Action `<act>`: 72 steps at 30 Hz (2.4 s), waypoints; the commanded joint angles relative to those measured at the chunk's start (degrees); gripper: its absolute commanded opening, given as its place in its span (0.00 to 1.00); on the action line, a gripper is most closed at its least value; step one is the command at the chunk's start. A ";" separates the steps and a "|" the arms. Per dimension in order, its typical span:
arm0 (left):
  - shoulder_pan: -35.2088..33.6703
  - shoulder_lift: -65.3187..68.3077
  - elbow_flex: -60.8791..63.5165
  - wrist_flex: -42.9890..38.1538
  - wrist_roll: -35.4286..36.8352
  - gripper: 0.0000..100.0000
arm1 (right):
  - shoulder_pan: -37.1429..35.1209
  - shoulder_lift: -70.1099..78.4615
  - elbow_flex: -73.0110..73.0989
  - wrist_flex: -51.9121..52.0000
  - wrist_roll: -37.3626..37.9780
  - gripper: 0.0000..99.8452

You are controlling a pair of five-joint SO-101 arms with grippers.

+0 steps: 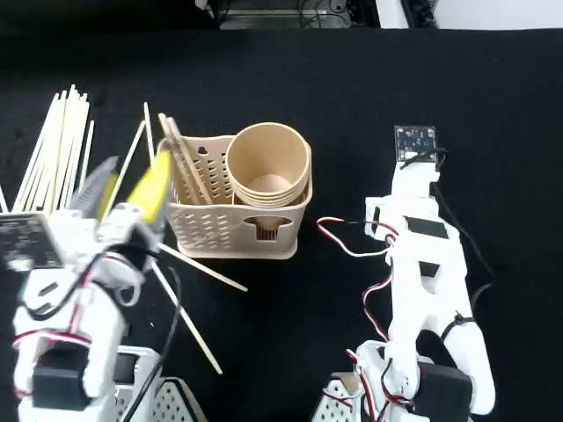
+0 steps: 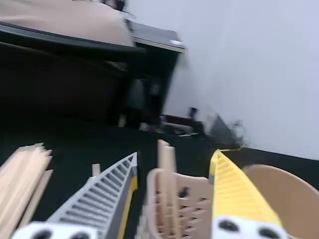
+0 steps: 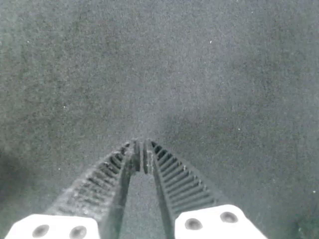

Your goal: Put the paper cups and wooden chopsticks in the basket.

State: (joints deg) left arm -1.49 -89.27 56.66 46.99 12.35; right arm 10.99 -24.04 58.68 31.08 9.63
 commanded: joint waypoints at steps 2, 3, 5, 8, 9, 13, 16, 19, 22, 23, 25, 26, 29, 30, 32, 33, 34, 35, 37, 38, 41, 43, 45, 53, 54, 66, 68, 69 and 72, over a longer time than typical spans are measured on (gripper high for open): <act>-17.45 10.20 -10.07 7.38 -0.53 0.24 | -0.79 -1.27 -0.13 -0.88 0.00 0.04; -20.62 14.15 -10.68 7.30 -0.62 0.24 | -0.79 -1.27 -0.13 -0.88 0.00 0.04; -25.45 23.03 -12.79 6.51 -2.20 0.24 | -0.79 -1.27 -0.13 -0.88 0.00 0.04; -29.49 38.24 -17.89 4.92 -6.95 0.24 | -0.79 -1.27 -0.13 -0.88 0.00 0.04; -30.55 43.60 -20.35 4.48 -8.79 0.24 | -0.79 -1.27 -0.13 -0.88 0.00 0.04; -32.40 65.49 -32.84 5.80 -20.31 0.24 | -0.79 -1.27 -0.13 -0.88 0.00 0.04; -32.48 82.02 -44.35 10.55 -28.66 0.24 | -0.79 -1.27 -0.13 -0.88 0.00 0.04; -32.84 97.76 -57.80 14.42 -31.38 0.24 | -0.79 -1.27 -0.13 -0.88 0.00 0.04; -34.51 112.26 -73.10 17.32 -31.38 0.24 | -0.79 -1.27 -0.13 -0.88 0.00 0.04; -34.68 116.84 -78.29 18.11 -31.47 0.24 | -0.79 -1.27 -0.13 -0.88 0.00 0.04; -34.95 126.07 -88.57 20.04 -31.65 0.24 | -0.88 -1.27 -0.13 -0.88 0.00 0.04; -34.77 130.37 -93.85 21.36 -31.65 0.24 | -0.88 -1.27 -0.13 -0.88 0.00 0.04; -34.07 142.59 -109.58 26.20 -31.65 0.24 | -0.97 -1.27 -0.13 -0.88 0.00 0.04; -33.89 146.37 -114.51 27.87 -31.74 0.24 | -0.97 -1.27 -0.13 -0.88 0.00 0.04; -33.63 153.58 -124.00 31.30 -31.74 0.23 | -0.88 -1.27 -0.13 -0.88 0.00 0.04; -33.54 156.92 -128.48 32.97 -31.74 0.22 | -0.88 -1.27 -0.13 -0.88 0.00 0.04; -33.54 160.26 -133.23 34.55 -31.74 0.20 | -0.88 -1.27 -0.13 -0.88 0.00 0.04; -33.54 163.34 -137.63 36.04 -31.74 0.16 | -0.88 -1.27 -0.13 -0.88 0.00 0.04; -33.54 168.97 -146.15 38.77 -31.74 0.09 | -0.88 -1.27 -0.13 -0.88 0.00 0.04; -33.63 171.16 -150.20 40.44 -31.74 0.04 | -0.88 -1.27 -0.13 -0.88 0.00 0.04; -33.19 173.80 -151.78 42.20 -31.65 0.04 | -0.88 -1.27 -0.13 -0.88 0.00 0.04; -32.75 172.92 -151.96 42.55 -31.74 0.03 | -0.88 -1.27 -0.13 -0.88 0.00 0.04; -32.48 172.04 -152.13 45.01 -31.74 0.03 | -0.88 -1.27 -0.13 -0.88 0.00 0.04; -31.25 160.62 -152.13 53.98 -29.27 0.03 | -0.88 -1.27 -0.13 -0.97 0.00 0.04; -31.52 158.86 -152.13 53.98 -28.22 0.03 | -0.88 -1.27 -0.13 -0.97 0.00 0.04; -33.80 136.09 -128.22 54.15 -22.59 0.03 | -0.79 -1.27 -0.22 -0.97 0.00 0.04; -33.63 130.29 -120.22 54.07 -21.80 0.03 | -0.79 -1.27 -0.22 -0.97 0.00 0.04; -33.54 127.47 -116.97 53.98 -21.71 0.03 | -0.79 -1.27 -0.22 -0.97 0.00 0.04; -32.75 118.95 -109.05 53.80 -21.80 0.03 | -0.79 -1.27 -0.22 -0.97 0.00 0.04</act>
State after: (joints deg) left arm -34.64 43.30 -61.76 100.79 -10.07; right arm 10.99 -24.04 58.68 31.08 9.63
